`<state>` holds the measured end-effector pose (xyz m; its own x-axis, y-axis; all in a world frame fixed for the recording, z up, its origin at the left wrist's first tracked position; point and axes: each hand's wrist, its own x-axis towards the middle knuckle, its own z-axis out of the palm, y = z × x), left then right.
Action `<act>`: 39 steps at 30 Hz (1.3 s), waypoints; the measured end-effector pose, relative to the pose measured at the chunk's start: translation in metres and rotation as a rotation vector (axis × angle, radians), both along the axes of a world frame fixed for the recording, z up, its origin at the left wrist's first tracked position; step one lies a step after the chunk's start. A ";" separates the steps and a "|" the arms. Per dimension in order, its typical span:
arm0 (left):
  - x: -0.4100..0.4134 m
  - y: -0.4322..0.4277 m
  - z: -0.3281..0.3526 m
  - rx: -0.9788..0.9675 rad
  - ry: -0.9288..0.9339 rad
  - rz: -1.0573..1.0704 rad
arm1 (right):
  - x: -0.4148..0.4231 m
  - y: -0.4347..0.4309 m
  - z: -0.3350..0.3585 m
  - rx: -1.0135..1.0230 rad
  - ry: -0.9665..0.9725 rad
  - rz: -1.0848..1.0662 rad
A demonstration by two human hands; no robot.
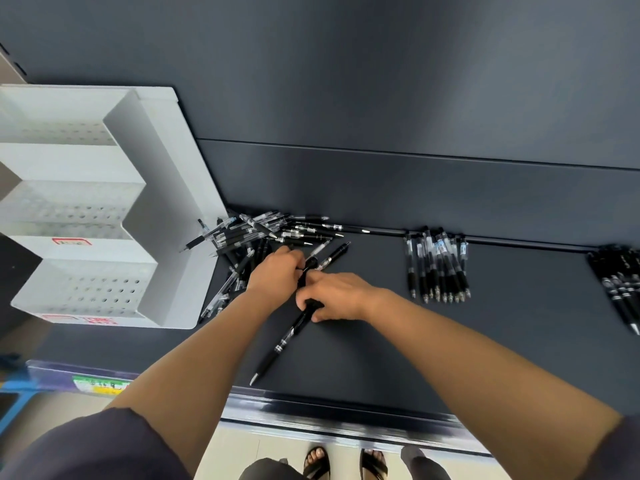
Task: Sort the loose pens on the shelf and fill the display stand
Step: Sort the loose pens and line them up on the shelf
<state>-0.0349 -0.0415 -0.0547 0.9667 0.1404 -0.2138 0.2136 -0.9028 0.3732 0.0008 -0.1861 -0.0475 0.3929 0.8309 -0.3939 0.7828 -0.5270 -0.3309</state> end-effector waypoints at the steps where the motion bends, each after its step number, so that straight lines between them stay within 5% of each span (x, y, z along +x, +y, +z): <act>1: -0.001 0.001 0.000 0.004 0.001 0.000 | -0.001 0.000 0.001 0.001 -0.033 0.019; 6: -0.002 -0.002 -0.001 0.084 0.003 -0.011 | 0.012 -0.014 0.015 -0.031 -0.112 -0.104; 9: 0.000 -0.009 0.000 0.097 0.002 -0.010 | 0.028 -0.029 0.017 -0.078 -0.397 -0.230; 12: 0.003 -0.016 0.003 0.141 0.019 -0.004 | 0.038 -0.037 0.015 -0.071 -0.452 -0.454; 18: 0.009 -0.028 0.002 0.290 0.050 -0.012 | 0.028 -0.033 0.004 -0.011 0.039 -0.402; 24: 0.020 -0.034 -0.003 0.323 0.055 0.013 | 0.032 -0.037 -0.008 0.013 -0.035 -0.471; 34: 0.037 -0.058 0.000 0.196 0.127 0.053 | 0.035 -0.031 0.004 0.432 0.614 -1.290; 39: 0.042 -0.053 0.003 -0.222 0.090 0.121 | 0.029 -0.023 0.003 0.614 0.866 -1.425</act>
<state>0.0069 -0.0947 -0.0521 0.9215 0.1945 -0.3362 0.3565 -0.7670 0.5335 0.0299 -0.2087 -0.0446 0.7403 0.1576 -0.6535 -0.6158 -0.2310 -0.7533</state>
